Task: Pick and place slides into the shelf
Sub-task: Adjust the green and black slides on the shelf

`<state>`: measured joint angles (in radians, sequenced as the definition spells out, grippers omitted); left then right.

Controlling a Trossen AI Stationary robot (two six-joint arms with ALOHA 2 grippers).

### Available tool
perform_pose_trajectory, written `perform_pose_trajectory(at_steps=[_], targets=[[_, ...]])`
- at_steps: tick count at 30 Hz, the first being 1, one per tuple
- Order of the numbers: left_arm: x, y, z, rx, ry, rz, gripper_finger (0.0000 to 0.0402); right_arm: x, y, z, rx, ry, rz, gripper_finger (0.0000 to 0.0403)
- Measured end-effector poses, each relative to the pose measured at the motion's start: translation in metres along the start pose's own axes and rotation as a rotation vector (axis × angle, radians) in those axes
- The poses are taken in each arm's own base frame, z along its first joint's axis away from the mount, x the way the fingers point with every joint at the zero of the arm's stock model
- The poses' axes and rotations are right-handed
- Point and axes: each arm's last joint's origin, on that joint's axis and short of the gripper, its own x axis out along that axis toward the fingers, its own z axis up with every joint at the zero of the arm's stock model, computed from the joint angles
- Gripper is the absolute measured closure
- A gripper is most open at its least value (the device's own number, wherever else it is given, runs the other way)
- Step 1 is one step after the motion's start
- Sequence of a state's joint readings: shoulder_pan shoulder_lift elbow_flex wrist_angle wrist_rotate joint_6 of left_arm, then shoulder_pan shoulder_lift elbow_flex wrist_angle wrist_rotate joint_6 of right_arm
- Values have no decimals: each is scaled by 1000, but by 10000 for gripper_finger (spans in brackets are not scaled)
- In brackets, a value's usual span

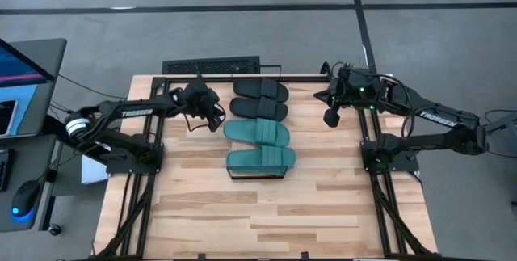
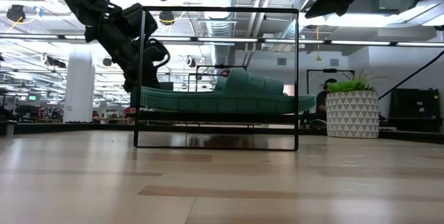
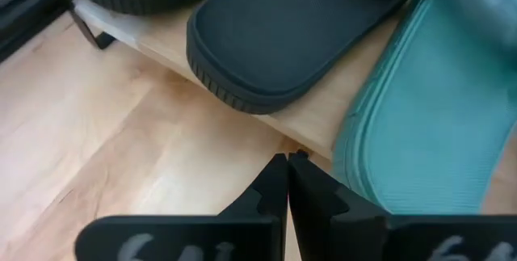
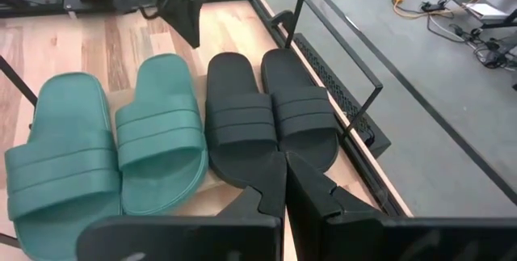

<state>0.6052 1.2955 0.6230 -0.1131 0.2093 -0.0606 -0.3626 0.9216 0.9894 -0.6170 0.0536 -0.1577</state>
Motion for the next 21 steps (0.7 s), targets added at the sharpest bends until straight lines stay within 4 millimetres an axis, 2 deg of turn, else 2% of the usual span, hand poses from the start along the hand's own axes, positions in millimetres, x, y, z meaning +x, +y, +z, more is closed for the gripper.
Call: perform_pose_trajectory(at_steps=[10,21], targets=[[21,3,0,32,101,-39,401,-2,0,-1,2,6,1,403],[22,-2,3,70,74,-85,401,-2,0,-1,17,7,1,403]])
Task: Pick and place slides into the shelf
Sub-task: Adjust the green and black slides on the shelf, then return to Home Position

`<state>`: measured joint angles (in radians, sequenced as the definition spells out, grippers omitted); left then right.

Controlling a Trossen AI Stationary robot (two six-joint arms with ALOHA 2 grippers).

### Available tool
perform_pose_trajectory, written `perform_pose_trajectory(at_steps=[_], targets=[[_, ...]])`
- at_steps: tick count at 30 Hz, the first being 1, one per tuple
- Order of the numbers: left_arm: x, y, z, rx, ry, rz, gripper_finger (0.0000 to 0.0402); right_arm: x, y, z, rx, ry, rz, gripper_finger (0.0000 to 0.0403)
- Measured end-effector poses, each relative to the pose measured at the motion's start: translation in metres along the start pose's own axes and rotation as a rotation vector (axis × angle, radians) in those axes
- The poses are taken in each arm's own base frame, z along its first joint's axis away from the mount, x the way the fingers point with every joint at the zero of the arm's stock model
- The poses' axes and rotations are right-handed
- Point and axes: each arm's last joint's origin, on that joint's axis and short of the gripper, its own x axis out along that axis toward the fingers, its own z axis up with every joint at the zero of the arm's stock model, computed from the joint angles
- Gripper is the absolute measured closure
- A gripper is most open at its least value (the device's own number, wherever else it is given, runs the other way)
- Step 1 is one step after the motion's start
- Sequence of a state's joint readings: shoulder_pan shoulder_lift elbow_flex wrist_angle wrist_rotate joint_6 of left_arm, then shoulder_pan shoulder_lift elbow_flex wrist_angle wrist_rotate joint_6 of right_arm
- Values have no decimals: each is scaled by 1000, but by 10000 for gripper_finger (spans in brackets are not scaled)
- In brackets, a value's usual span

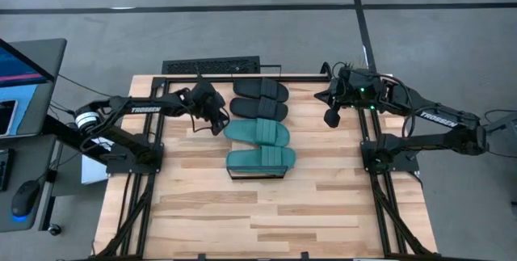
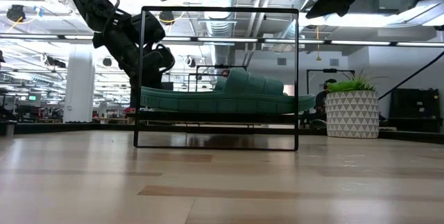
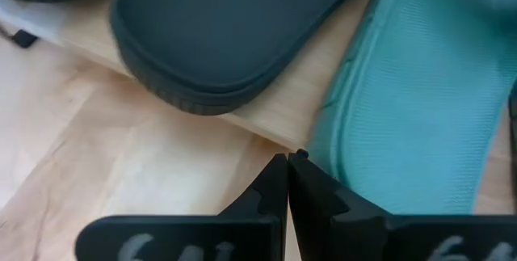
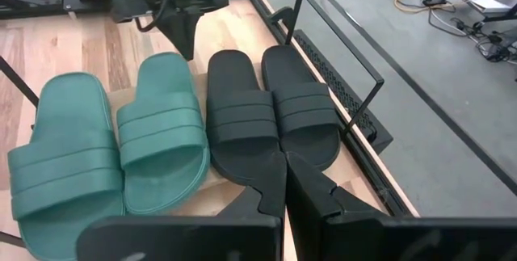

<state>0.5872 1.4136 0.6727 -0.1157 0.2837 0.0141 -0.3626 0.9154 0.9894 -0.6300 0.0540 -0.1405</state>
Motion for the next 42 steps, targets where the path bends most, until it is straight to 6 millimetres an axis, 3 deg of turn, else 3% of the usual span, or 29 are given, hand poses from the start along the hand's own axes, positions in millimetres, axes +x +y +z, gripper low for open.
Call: perform_pose_trajectory(at_steps=[20,30,36,42], targets=[[6,-25,-4,48,51,-84,401,0,7,0,33,1,34,403],[1,-26,-4,58,49,-4,401,-1,11,1,22,5,-24,403],[-24,-22,6,93,-54,89,397,2,9,1,10,-17,-76,403],[-79,-21,19,104,-280,168,380,16,5,-5,38,-224,-71,403]])
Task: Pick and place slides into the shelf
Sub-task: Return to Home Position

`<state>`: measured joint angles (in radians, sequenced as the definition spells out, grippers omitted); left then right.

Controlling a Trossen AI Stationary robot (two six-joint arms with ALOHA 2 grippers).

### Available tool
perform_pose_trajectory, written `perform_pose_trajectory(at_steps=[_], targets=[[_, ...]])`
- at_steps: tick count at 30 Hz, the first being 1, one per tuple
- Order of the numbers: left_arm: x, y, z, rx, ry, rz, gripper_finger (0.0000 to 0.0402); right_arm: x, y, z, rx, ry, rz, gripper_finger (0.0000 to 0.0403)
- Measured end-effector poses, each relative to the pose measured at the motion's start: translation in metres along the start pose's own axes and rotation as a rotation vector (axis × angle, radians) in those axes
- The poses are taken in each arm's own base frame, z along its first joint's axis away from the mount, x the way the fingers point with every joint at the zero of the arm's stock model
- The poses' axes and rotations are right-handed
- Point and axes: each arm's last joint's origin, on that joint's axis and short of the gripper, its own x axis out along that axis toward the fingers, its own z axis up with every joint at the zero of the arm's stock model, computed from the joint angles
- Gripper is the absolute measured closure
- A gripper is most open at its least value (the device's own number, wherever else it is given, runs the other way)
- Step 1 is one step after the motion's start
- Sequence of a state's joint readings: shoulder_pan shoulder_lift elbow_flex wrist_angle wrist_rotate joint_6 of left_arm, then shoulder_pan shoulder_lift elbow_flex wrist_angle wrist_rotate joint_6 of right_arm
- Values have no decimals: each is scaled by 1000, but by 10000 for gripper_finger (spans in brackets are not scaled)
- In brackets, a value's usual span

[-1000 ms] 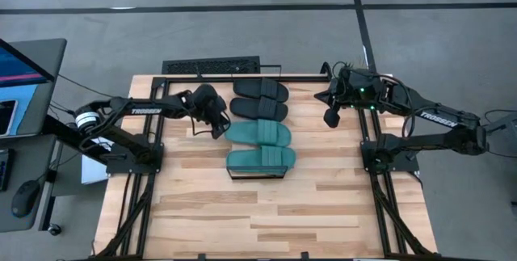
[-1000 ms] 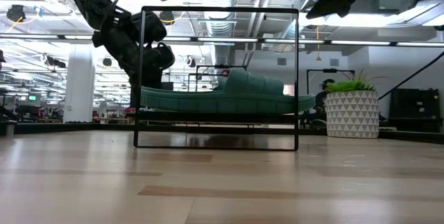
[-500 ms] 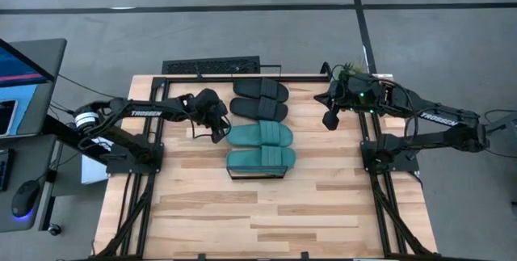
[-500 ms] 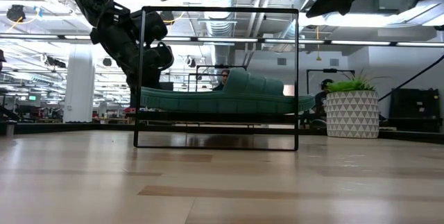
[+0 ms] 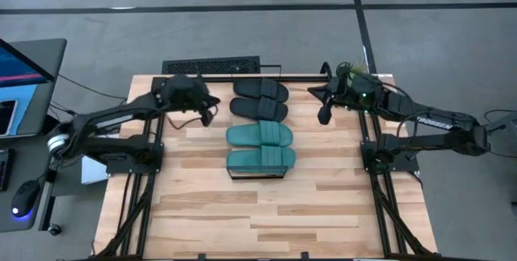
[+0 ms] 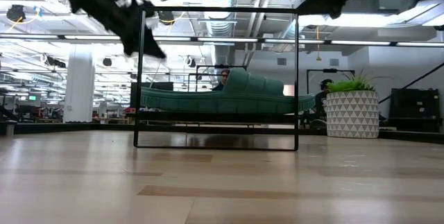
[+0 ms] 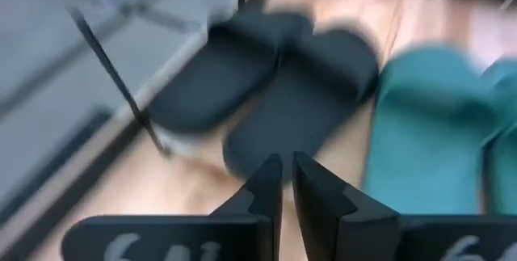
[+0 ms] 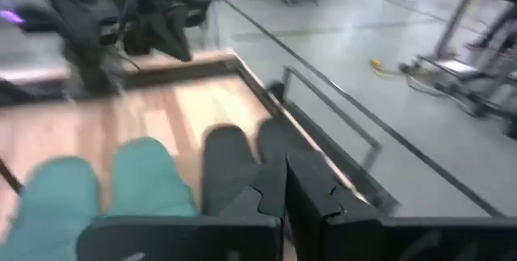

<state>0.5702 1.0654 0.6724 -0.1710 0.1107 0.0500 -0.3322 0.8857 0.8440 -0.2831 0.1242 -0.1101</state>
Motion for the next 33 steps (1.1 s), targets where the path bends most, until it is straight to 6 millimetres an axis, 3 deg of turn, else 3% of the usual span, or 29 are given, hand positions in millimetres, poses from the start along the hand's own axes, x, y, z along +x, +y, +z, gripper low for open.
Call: perform_pose_trajectory(at_steps=[5,11,15,21,27,33], targets=[[-52,-5,16,62,-221,-3,374,11,4,-26,78,-143,72,403],[-96,-12,10,81,-328,-47,374,12,18,-55,140,-198,127,403],[-104,-17,-7,39,-356,-85,374,5,26,-61,132,-213,171,403],[-114,-29,-51,-49,-414,-229,374,-8,35,-70,117,-212,165,403],[-137,-34,-79,-62,-568,-277,374,-14,44,-88,135,-181,136,403],[-139,-37,-83,-36,-537,-324,374,-19,58,-110,186,-146,91,403]])
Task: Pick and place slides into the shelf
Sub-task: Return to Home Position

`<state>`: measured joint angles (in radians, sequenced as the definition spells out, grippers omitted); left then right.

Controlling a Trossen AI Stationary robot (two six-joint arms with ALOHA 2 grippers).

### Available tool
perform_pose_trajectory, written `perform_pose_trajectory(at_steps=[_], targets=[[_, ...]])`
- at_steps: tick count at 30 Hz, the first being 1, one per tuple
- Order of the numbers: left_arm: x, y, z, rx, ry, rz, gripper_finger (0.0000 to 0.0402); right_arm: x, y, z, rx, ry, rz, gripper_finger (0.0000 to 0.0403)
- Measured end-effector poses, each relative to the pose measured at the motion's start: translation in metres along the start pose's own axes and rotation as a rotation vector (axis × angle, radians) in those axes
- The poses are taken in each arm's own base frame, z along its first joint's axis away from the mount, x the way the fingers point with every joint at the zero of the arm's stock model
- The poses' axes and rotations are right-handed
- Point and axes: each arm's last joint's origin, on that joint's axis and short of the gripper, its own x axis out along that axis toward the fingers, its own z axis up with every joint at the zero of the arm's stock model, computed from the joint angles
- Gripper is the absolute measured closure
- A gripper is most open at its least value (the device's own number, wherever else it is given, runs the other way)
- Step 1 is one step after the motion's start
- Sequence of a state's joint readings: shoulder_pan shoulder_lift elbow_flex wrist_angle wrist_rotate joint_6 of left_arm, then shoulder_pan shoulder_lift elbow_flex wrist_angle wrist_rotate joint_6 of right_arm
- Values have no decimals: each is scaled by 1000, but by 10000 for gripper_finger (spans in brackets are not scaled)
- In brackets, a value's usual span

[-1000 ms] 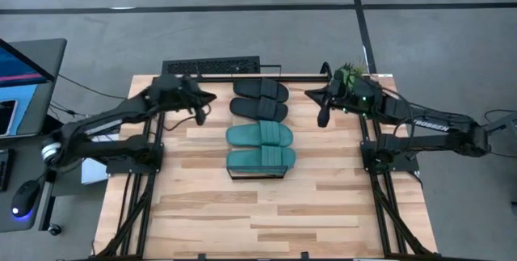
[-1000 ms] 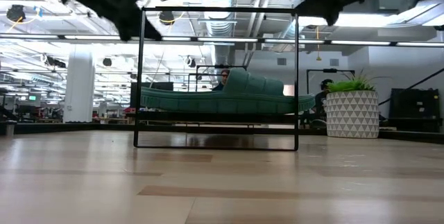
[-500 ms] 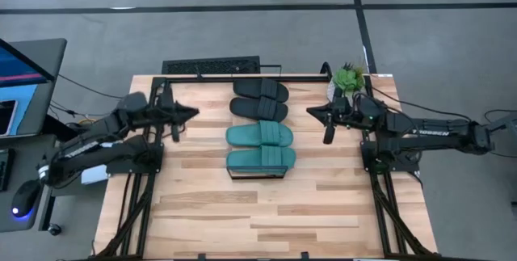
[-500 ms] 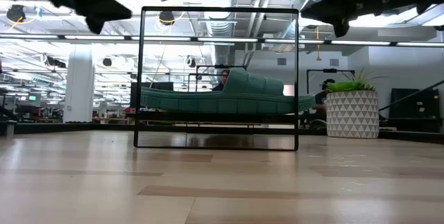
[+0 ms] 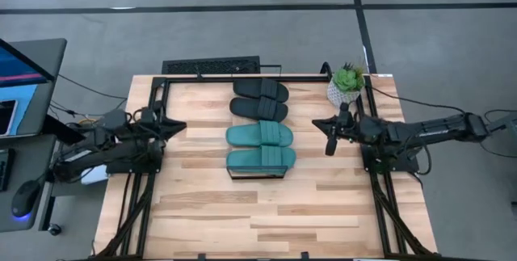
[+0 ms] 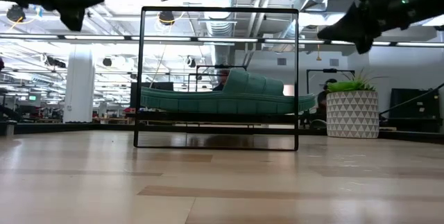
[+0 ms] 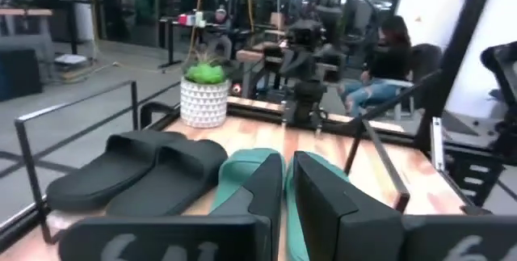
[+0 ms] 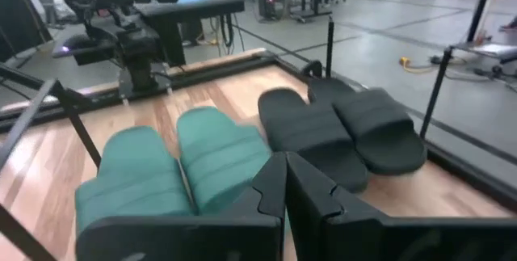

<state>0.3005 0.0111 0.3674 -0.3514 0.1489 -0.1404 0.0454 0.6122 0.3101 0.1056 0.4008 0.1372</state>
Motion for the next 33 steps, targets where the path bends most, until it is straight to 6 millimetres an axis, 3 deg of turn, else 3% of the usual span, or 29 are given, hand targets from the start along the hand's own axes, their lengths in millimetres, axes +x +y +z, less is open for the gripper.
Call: perform_pose_trajectory(at_steps=[11,20,29,33], targets=[[4,-2,-5,-28,-17,14,374,-12,15,-39,60,24,-31,403],[26,-1,-50,-158,-12,-38,374,-25,20,-51,89,0,76,403],[25,-8,-61,-141,80,30,375,-32,17,-87,137,59,114,403],[23,-9,-66,-107,103,87,375,-34,18,-89,131,68,115,403]])
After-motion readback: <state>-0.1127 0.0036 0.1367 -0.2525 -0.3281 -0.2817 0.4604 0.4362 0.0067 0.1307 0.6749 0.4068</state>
